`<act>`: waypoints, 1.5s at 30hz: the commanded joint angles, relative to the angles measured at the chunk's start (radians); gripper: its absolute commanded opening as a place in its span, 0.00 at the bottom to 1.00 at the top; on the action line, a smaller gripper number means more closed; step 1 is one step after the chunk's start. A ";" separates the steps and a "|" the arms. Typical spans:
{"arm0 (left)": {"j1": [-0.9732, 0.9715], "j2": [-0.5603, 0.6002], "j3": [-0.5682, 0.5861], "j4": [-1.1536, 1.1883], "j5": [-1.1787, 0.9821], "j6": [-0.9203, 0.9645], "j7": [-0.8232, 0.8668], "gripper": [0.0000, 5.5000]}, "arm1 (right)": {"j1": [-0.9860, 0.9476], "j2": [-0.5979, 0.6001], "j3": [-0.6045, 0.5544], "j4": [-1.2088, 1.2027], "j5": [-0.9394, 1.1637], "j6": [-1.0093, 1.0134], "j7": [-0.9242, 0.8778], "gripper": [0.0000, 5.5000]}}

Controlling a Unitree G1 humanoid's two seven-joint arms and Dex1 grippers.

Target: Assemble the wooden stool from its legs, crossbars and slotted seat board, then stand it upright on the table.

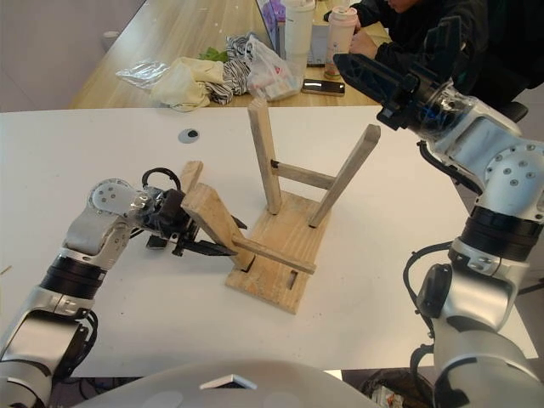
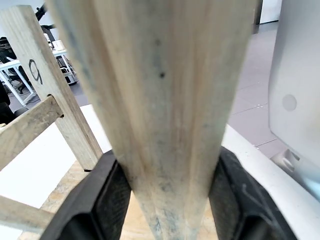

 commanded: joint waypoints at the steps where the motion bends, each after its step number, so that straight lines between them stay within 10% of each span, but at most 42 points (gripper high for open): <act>1: 0.118 -0.002 -0.144 0.292 0.315 -0.069 0.128 0.37 | 0.019 0.025 -0.005 -0.025 -0.008 -0.033 -0.028 0.61; 18: 0.061 -0.091 -0.094 0.058 0.209 0.293 0.537 0.37 | 0.041 0.035 -0.002 -0.017 -0.009 -0.101 -0.060 0.61; 25: 0.087 -0.059 0.024 -0.015 0.208 0.361 0.601 0.59 | 0.063 0.046 -0.012 -0.030 0.000 -0.118 -0.082 0.61; 36: 0.136 -0.071 0.258 0.314 0.412 0.077 1.020 0.62 | 0.094 0.059 -0.023 -0.032 -0.004 -0.142 -0.120 0.61; 45: 0.133 -0.067 0.297 0.232 0.348 0.566 1.023 0.57 | 0.104 0.087 -0.024 -0.027 0.001 -0.165 -0.165 0.61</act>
